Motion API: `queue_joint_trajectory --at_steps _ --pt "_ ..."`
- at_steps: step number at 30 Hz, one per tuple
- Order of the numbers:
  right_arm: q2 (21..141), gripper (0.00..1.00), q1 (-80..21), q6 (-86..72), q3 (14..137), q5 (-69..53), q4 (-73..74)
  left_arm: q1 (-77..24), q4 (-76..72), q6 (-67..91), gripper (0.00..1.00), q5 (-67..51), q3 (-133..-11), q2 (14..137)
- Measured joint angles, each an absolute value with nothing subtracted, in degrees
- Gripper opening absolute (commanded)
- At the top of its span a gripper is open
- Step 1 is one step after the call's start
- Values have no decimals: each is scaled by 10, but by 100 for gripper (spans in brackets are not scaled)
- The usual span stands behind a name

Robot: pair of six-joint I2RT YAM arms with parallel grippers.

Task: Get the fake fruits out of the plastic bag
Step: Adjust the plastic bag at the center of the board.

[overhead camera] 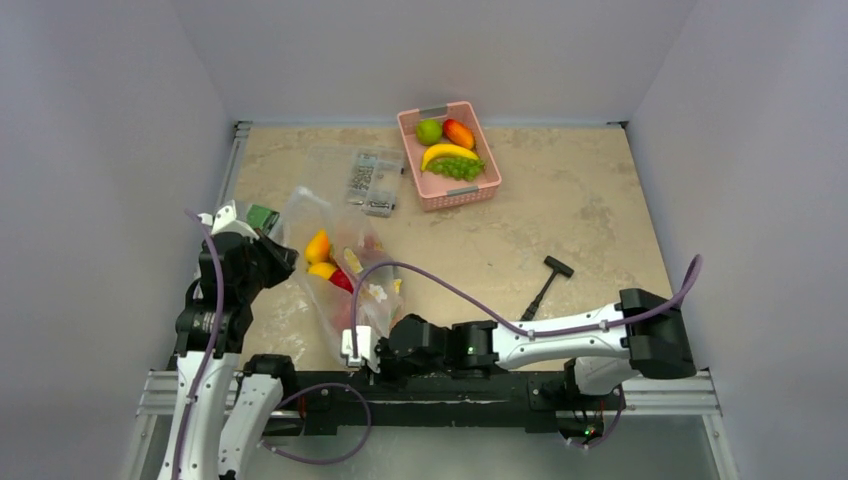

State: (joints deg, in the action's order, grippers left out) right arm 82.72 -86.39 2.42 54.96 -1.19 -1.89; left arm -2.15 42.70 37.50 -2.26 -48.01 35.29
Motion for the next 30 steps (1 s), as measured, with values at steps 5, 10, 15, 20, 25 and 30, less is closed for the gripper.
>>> queue_joint_trajectory --at_steps 5,10,15,20,25,30 --pt "837 50 -867 -55 530 -81 -26 -20 430 346 0 -39 -461 317" --pt "762 72 -866 -97 540 -107 -1 -19 431 314 0 -56 -461 310" --pt "681 88 -861 -133 577 -79 37 -19 431 284 0 -77 -461 295" --pt "664 93 -843 -166 629 -16 60 -19 432 262 0 -91 -461 293" --pt "682 99 -806 -185 654 -8 67 -19 439 247 0 -94 -463 298" --pt "681 99 -775 -183 658 -4 105 -19 441 248 0 -68 -464 307"
